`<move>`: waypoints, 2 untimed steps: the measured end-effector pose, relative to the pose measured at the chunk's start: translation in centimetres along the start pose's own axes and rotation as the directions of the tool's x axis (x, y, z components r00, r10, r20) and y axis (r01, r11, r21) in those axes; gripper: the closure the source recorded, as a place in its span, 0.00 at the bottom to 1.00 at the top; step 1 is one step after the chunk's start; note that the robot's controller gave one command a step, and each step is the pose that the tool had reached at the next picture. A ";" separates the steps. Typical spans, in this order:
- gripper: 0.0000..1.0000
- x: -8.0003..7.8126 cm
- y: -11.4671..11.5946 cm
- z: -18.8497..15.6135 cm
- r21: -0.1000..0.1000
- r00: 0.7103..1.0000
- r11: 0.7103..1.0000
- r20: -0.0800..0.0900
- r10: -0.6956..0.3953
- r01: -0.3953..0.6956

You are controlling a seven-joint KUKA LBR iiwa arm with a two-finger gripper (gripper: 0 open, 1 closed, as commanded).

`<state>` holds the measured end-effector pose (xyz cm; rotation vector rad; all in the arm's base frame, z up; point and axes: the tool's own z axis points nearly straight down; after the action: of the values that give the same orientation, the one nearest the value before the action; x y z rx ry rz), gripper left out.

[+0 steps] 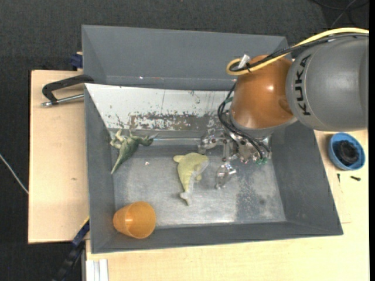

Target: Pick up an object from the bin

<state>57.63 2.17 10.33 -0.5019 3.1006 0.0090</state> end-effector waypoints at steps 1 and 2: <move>0.00 -1.5 4.1 3.1 0.006 1.000 1.000 0.004 0.018 -0.018; 1.00 -1.5 3.9 2.9 0.005 1.000 1.000 0.006 0.021 -0.021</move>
Offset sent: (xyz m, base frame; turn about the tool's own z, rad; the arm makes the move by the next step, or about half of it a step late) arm -0.0006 0.0408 -0.0333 0.0210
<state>57.85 6.40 7.41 -0.4675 3.0990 0.0024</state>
